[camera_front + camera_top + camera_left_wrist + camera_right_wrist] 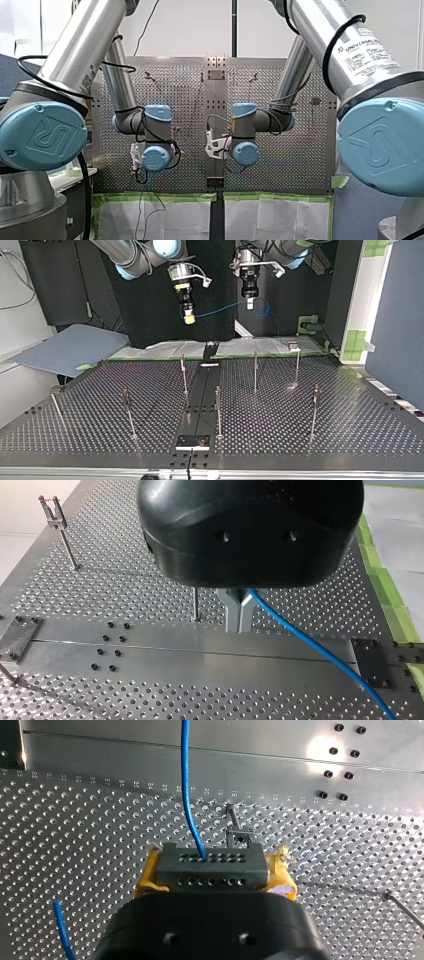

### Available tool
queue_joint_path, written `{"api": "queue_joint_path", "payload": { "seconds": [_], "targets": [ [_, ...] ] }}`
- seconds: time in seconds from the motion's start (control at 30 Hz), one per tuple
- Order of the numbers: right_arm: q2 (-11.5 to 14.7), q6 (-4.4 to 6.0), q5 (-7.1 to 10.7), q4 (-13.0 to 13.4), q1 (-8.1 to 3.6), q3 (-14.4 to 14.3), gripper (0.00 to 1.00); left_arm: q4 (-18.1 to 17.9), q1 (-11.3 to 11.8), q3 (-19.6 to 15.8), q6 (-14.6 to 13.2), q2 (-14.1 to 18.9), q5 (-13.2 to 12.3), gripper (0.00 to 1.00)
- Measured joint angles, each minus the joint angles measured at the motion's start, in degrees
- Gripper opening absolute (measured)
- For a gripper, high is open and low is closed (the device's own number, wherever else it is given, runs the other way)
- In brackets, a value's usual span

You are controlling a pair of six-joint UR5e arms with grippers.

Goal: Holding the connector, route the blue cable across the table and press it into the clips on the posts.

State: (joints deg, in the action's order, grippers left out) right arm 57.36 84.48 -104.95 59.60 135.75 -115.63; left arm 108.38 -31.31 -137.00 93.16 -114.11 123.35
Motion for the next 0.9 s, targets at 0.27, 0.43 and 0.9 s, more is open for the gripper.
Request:
{"api": "queue_joint_path", "payload": {
  "seconds": [0.27,0.43,0.9],
  "targets": [
    [0.0,0.0,0.0,0.0,0.0,0.0,0.0,0.0,0.0,0.0,0.0,0.0,0.0,0.0],
    [0.0,0.0,0.0,0.0,0.0,0.0,0.0,0.0,0.0,0.0,0.0,0.0,0.0,0.0],
    [-1.04,-0.13,-0.13,-1.04,1.05,0.11,0.0,0.17,0.0,0.0,-0.08,0.0,-0.09,0.0]
  ]
}}
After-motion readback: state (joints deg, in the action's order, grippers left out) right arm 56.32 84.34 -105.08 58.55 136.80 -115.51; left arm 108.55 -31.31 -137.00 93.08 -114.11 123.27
